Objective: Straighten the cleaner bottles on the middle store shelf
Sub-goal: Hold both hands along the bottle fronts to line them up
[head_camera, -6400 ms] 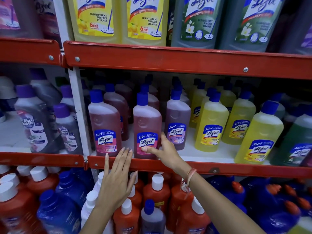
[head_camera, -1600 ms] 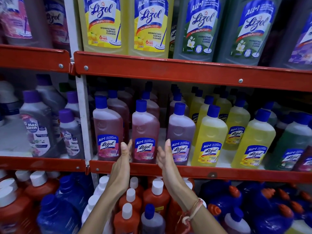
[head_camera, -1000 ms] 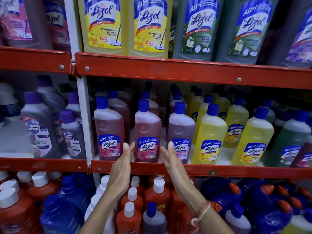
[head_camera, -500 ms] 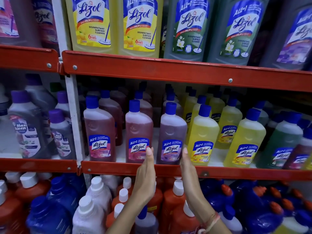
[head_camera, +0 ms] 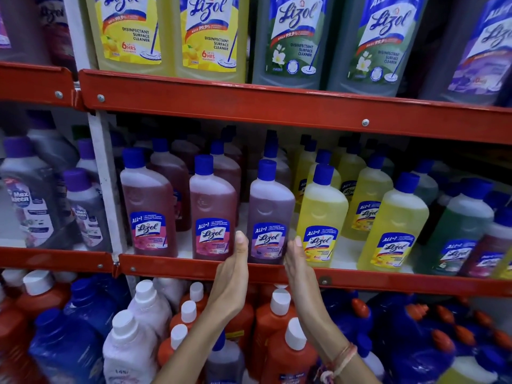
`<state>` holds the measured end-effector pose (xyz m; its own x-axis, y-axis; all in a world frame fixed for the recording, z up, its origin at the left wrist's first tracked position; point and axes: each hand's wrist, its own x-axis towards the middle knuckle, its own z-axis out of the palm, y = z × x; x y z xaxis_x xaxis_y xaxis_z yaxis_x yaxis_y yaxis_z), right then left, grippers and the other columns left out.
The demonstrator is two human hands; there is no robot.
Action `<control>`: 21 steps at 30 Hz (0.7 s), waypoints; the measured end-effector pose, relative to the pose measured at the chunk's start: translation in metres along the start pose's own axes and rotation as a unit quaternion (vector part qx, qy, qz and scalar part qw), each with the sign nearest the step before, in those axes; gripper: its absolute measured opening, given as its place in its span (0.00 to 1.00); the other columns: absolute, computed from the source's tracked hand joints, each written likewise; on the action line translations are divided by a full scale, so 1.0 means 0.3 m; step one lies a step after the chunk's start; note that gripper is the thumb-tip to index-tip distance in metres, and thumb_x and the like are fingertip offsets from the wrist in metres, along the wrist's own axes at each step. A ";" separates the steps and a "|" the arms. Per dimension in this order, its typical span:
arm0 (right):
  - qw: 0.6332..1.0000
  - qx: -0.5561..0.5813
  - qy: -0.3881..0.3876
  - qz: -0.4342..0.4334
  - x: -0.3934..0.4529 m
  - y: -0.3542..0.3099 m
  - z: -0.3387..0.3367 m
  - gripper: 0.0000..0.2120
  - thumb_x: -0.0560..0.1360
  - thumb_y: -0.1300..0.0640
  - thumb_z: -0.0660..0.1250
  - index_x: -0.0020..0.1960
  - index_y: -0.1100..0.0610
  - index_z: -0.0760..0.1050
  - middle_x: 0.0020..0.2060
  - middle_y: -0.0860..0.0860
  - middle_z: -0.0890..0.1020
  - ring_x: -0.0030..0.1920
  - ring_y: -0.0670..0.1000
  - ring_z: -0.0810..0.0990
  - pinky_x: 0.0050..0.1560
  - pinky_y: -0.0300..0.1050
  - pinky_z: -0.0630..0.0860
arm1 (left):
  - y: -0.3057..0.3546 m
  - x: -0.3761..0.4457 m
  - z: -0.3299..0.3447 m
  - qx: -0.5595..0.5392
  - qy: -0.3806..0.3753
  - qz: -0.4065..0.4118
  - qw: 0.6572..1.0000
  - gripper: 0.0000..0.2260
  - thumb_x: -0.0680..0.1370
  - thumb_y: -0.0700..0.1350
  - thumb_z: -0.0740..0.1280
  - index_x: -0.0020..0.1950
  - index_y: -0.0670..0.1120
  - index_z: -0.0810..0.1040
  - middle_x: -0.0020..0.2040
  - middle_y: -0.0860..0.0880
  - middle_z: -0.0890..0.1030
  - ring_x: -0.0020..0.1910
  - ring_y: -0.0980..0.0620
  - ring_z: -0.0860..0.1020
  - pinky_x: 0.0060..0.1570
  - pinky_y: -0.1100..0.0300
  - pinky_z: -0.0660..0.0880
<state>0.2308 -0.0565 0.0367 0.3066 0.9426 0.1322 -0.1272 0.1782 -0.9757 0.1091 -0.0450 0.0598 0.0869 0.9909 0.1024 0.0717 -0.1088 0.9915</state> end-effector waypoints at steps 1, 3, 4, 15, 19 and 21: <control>1.000 0.002 0.003 0.000 -0.001 0.000 0.003 0.26 0.66 0.24 0.59 0.54 0.37 0.80 0.61 0.40 0.82 0.63 0.39 0.78 0.69 0.45 0.68 | -0.005 0.006 -0.001 0.000 -0.001 0.002 1.000 0.46 0.64 0.75 0.40 0.67 0.52 0.75 0.69 0.44 0.76 0.68 0.48 0.72 0.64 0.55 0.60; 1.000 0.004 0.002 0.002 -0.005 -0.011 0.006 0.25 0.68 0.26 0.60 0.55 0.38 0.81 0.59 0.40 0.83 0.63 0.40 0.78 0.70 0.47 0.68 | -0.013 0.016 0.005 -0.003 -0.003 -0.003 1.000 0.47 0.63 0.77 0.41 0.67 0.51 0.75 0.69 0.44 0.76 0.70 0.46 0.71 0.66 0.54 0.61; 1.000 0.000 0.000 0.004 -0.004 -0.013 0.008 0.25 0.70 0.28 0.60 0.56 0.41 0.81 0.58 0.41 0.83 0.62 0.41 0.79 0.69 0.47 0.69 | -0.014 0.016 0.009 -0.002 0.003 -0.008 1.000 0.46 0.63 0.77 0.41 0.66 0.51 0.75 0.69 0.44 0.76 0.69 0.46 0.71 0.67 0.53 0.61; 1.000 -0.009 -0.017 -0.008 -0.031 -0.021 -0.023 0.27 0.77 0.36 0.54 0.69 0.48 0.74 0.64 0.45 0.81 0.65 0.43 0.78 0.71 0.47 0.69 | -0.031 0.012 0.026 -0.039 -0.013 -0.009 0.999 0.49 0.58 0.85 0.44 0.67 0.59 0.74 0.69 0.52 0.75 0.71 0.50 0.70 0.76 0.43 0.59; 1.000 -0.019 -0.010 -0.008 -0.018 -0.024 -0.034 0.19 0.75 0.35 0.55 0.54 0.41 0.78 0.54 0.37 0.84 0.55 0.35 0.81 0.59 0.37 0.72 | -0.031 0.019 0.022 -0.032 -0.002 -0.014 0.999 0.52 0.58 0.85 0.44 0.69 0.55 0.73 0.70 0.50 0.75 0.69 0.50 0.71 0.75 0.47 0.60; 0.999 -0.033 0.014 -0.013 -0.018 -0.028 -0.048 0.18 0.77 0.35 0.55 0.45 0.41 0.80 0.44 0.34 0.85 0.50 0.35 0.82 0.55 0.37 0.72 | -0.019 0.011 0.019 -0.030 0.008 -0.004 1.000 0.46 0.64 0.79 0.43 0.69 0.54 0.74 0.67 0.49 0.78 0.64 0.53 0.73 0.68 0.55 0.62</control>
<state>0.2439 -0.0671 0.0416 0.3361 0.9292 0.1538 -0.0562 0.1828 -0.9815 0.1145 -0.0417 0.0541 0.0701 0.9929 0.0962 0.0131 -0.0973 0.9952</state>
